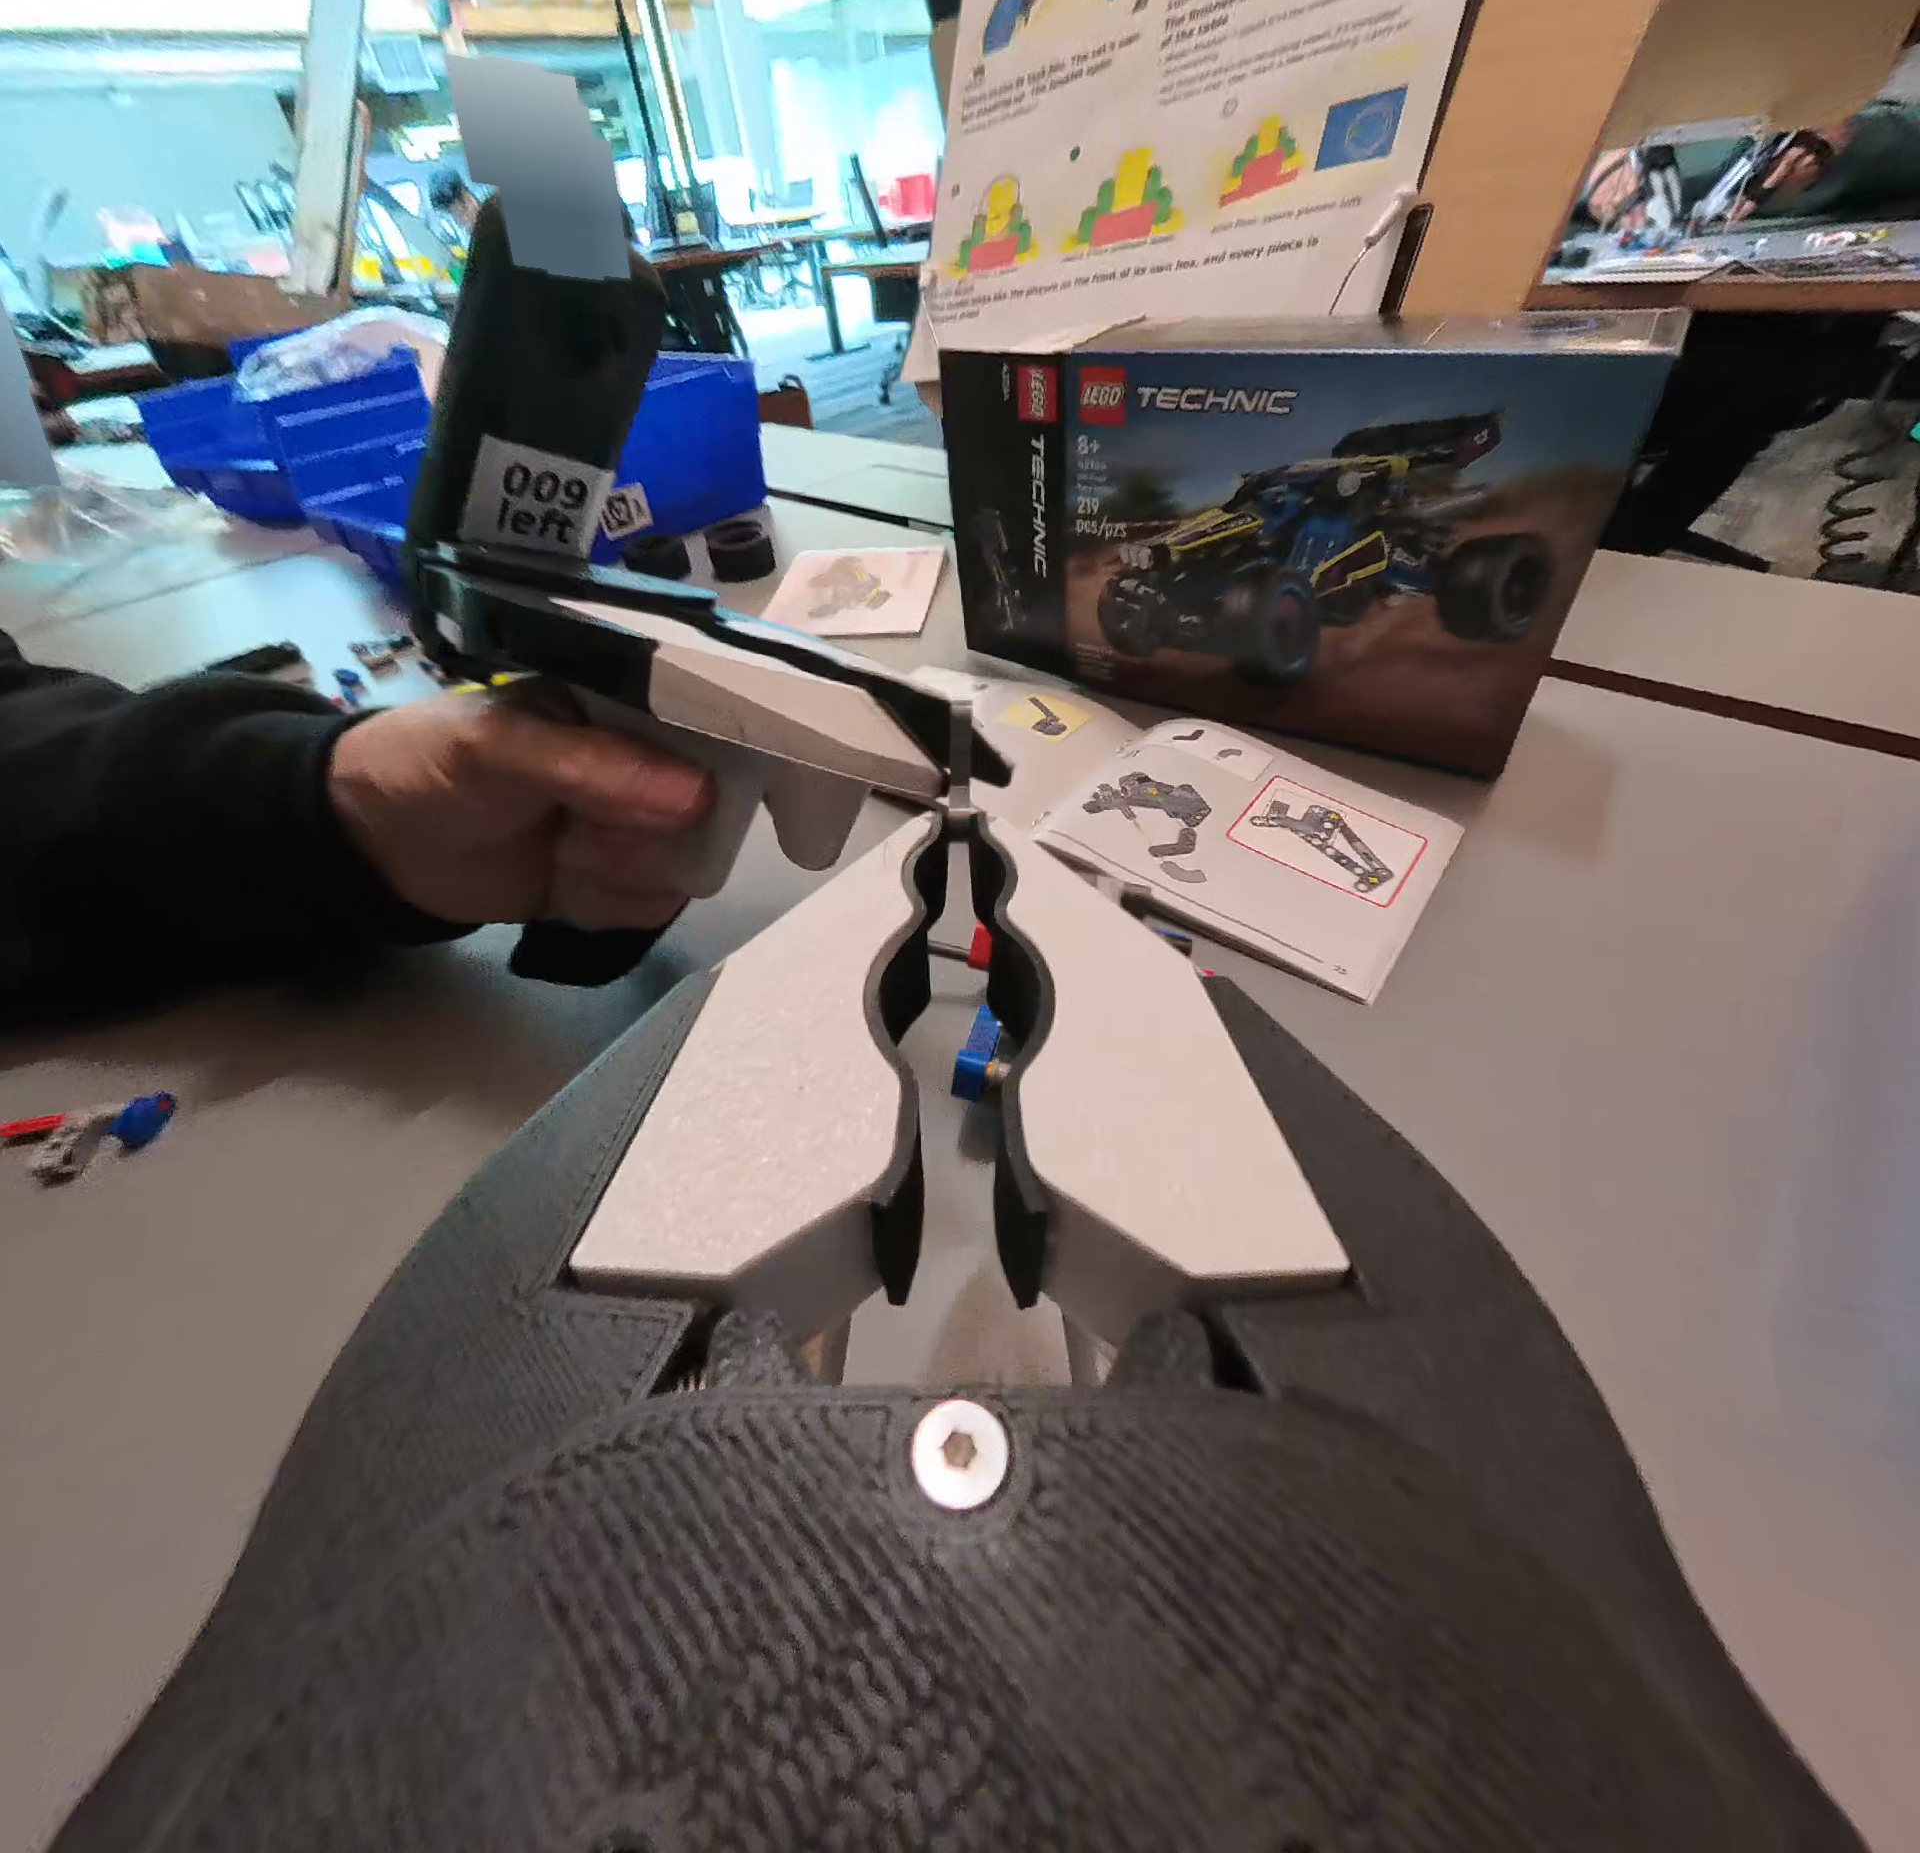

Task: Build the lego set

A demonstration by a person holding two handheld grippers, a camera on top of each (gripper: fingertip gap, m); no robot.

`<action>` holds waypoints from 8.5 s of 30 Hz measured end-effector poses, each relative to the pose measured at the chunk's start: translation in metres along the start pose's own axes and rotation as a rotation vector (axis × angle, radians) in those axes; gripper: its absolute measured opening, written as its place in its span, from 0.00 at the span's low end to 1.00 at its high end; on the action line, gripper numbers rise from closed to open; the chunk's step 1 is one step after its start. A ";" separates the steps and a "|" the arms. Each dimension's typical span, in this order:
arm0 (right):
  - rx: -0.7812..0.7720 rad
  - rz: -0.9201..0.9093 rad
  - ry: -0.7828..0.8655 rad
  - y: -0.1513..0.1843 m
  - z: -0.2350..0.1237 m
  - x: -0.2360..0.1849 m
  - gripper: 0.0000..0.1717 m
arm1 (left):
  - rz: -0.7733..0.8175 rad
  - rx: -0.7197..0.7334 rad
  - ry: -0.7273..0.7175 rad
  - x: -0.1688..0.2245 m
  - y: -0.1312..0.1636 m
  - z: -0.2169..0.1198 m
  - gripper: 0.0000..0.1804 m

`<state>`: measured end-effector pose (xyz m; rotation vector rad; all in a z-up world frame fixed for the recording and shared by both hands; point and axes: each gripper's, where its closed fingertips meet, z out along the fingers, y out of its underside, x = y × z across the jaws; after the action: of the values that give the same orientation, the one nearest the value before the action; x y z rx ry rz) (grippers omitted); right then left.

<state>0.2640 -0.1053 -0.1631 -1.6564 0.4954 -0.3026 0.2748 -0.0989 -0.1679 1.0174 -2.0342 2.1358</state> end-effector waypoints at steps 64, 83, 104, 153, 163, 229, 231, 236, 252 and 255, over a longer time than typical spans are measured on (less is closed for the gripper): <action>-0.359 -0.208 0.239 0.064 0.007 0.042 0.02 | 0.437 -0.399 -0.178 -0.040 0.042 0.011 0.02; -0.335 -0.305 0.206 0.062 0.015 0.038 0.04 | 0.482 -0.412 -0.205 -0.037 0.047 0.012 0.02; -0.391 -0.361 0.152 0.071 0.018 0.034 0.04 | 0.479 -0.405 -0.188 -0.039 0.039 0.007 0.02; -0.348 -0.076 0.251 0.064 0.018 0.042 0.01 | 0.392 -0.381 -0.165 -0.047 0.043 0.009 0.02; -0.363 -0.115 0.239 0.066 0.021 0.038 0.05 | 0.393 -0.378 -0.167 -0.050 0.042 0.009 0.02; -0.345 -0.529 0.226 0.055 0.012 0.046 0.05 | 0.400 -0.424 -0.097 -0.047 0.050 0.005 0.02; -0.344 -0.522 0.202 0.055 0.012 0.045 0.05 | 0.401 -0.422 -0.096 -0.047 0.049 0.005 0.02; -0.352 -0.530 0.168 0.060 0.013 0.044 0.05 | 0.403 -0.426 -0.095 -0.047 0.050 0.005 0.02; -0.349 -0.555 0.089 0.063 0.014 0.039 0.04 | 0.400 -0.430 -0.091 -0.046 0.051 0.006 0.02; -0.344 -0.558 0.076 0.063 0.014 0.036 0.04 | 0.399 -0.430 -0.088 -0.046 0.051 0.005 0.02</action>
<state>0.2927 -0.1160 -0.2301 -2.1110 0.1320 -0.7237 0.2912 -0.0925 -0.2344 0.7013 -2.7662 1.6749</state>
